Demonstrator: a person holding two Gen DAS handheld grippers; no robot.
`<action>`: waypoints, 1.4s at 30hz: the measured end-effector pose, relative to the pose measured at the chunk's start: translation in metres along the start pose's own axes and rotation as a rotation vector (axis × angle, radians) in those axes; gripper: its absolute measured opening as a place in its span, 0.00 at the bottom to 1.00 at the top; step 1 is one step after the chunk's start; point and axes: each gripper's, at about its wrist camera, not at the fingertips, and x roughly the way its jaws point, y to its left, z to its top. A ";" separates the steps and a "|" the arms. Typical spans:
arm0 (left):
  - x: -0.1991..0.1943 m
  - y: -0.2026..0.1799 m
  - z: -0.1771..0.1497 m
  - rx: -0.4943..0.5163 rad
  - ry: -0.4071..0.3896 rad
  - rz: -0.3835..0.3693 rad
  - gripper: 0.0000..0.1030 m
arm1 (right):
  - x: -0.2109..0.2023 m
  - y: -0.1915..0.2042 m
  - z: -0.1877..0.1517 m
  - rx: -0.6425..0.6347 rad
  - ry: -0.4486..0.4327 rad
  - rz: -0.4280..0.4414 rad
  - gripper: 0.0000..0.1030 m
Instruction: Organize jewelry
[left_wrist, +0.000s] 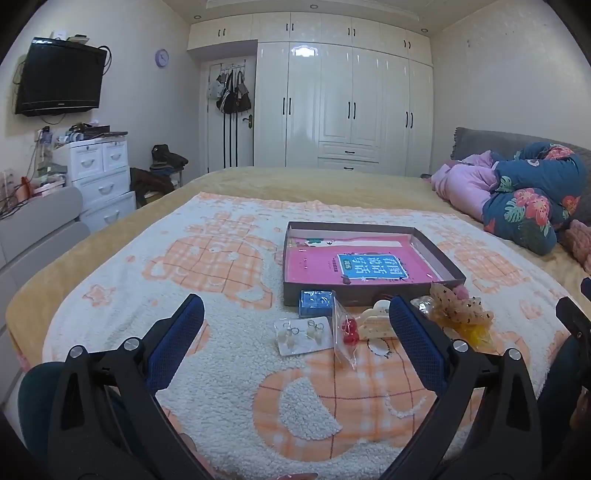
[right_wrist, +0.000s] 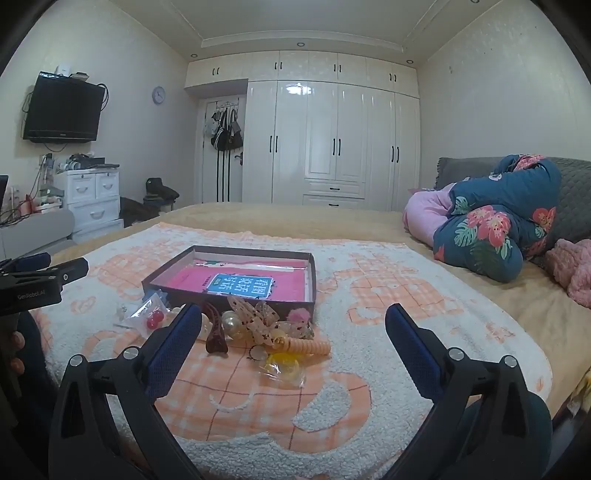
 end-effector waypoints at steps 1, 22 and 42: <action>0.000 0.000 0.000 -0.001 0.000 0.001 0.89 | 0.000 0.000 0.000 0.000 -0.002 -0.001 0.94; -0.002 -0.004 0.000 -0.007 -0.008 -0.006 0.89 | 0.003 -0.007 -0.002 0.017 0.008 0.012 0.94; 0.003 -0.003 0.000 -0.009 -0.006 -0.012 0.89 | -0.002 -0.006 0.001 0.025 0.001 0.012 0.94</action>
